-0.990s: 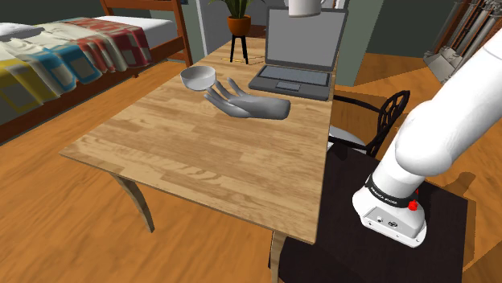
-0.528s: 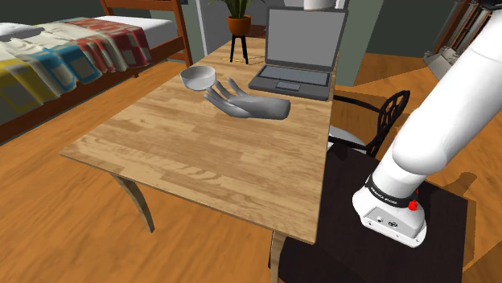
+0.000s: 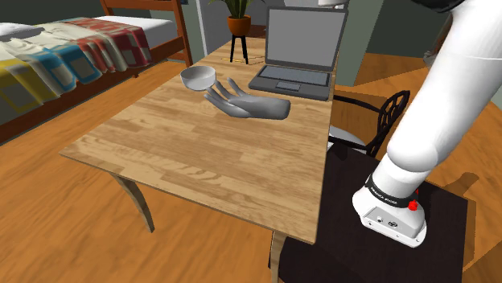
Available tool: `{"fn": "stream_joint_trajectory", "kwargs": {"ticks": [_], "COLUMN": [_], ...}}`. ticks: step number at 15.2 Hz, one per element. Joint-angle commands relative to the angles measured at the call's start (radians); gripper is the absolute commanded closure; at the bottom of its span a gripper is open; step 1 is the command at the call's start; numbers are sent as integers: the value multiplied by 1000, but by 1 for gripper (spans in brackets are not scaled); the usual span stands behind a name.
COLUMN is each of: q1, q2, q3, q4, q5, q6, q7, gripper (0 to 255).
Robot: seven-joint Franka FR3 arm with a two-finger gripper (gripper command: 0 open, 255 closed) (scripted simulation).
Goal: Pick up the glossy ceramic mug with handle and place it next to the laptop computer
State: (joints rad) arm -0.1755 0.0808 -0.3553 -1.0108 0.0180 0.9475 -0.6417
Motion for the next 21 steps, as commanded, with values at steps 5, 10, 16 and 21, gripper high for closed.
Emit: {"fn": "stream_joint_trajectory", "kwargs": {"ticks": [5,10,16,21], "q1": [-45,-21,-8,-4], "q2": [35,-46,-113,-154], "q3": [-32,-18,-6,0], "q4": [-10,-192,-361,-480], "q5": [5,-25,-47,-59], "q6": [45,151,257,336], "q7": [-77,-53,-33,-21], "gripper": [255,255,255,255]}}
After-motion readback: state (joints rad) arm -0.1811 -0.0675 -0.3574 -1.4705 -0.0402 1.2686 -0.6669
